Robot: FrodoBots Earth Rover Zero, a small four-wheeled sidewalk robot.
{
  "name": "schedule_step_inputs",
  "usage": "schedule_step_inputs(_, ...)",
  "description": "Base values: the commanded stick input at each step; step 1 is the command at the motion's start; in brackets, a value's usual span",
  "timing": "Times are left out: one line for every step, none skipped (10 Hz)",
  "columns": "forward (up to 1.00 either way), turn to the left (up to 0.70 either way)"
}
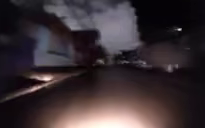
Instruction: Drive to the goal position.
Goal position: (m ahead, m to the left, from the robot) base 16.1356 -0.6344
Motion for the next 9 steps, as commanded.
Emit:
schedule_step_inputs(1.00, 0.00)
schedule_step_inputs(1.00, 0.00)
schedule_step_inputs(1.00, 0.00)
schedule_step_inputs(1.00, 0.00)
schedule_step_inputs(1.00, 0.00)
schedule_step_inputs(1.00, 0.27)
schedule_step_inputs(1.00, 0.21)
schedule_step_inputs(1.00, 0.00)
schedule_step_inputs(1.00, 0.00)
